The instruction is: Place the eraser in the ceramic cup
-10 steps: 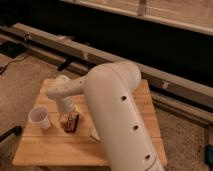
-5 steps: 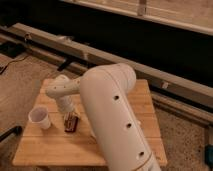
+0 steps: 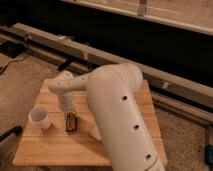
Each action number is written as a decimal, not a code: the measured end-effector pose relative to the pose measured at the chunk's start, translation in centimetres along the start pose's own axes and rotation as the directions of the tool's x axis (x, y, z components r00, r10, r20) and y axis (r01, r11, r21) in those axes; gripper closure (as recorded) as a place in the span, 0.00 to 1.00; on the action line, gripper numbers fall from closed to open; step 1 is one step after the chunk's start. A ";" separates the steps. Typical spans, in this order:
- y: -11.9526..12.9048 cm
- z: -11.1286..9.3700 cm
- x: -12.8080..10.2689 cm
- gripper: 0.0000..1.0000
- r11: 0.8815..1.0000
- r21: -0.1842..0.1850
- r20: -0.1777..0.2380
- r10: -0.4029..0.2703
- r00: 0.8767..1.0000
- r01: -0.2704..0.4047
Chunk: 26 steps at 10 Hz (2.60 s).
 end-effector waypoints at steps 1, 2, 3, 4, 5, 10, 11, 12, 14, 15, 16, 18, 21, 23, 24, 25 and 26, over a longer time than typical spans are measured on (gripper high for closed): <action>-0.1 -1.4 0.0 1.00 1.000 -0.020 0.018 -0.001 1.000 0.001; -0.2 -3.5 0.0 1.00 0.999 -0.045 0.044 -0.007 0.999 0.009; -0.1 -5.9 0.1 1.00 0.997 -0.068 0.074 -0.017 0.997 0.022; -0.2 -8.3 0.3 1.00 0.995 -0.089 0.104 -0.034 0.994 0.043; 0.2 -11.1 0.7 1.00 0.990 -0.111 0.139 -0.069 0.988 0.085; 5.9 -20.4 5.6 1.00 0.878 -0.143 0.309 -0.398 0.864 0.456; 7.6 -20.9 7.0 1.00 0.836 -0.144 0.344 -0.460 0.818 0.530; 9.3 -21.2 7.9 1.00 0.790 -0.147 0.376 -0.513 0.772 0.596; 12.1 -21.5 8.5 1.00 0.707 -0.155 0.430 -0.581 0.691 0.690; 12.8 -21.5 8.3 1.00 0.681 -0.167 0.453 -0.589 0.669 0.713; 13.5 -21.5 7.7 1.00 0.655 -0.181 0.478 -0.593 0.648 0.733; 15.0 -21.6 6.8 1.00 0.612 -0.197 0.513 -0.602 0.612 0.766; 16.8 -21.5 6.1 1.00 0.563 -0.215 0.548 -0.606 0.576 0.798; 17.7 -21.3 5.8 1.00 0.547 -0.221 0.557 -0.609 0.565 0.807; 18.2 -20.8 5.2 1.00 0.544 -0.224 0.556 -0.610 0.564 0.809; 18.9 -20.3 4.6 1.00 0.543 -0.228 0.553 -0.611 0.566 0.808; 19.8 -19.7 3.8 1.00 0.540 -0.236 0.547 -0.614 0.569 0.808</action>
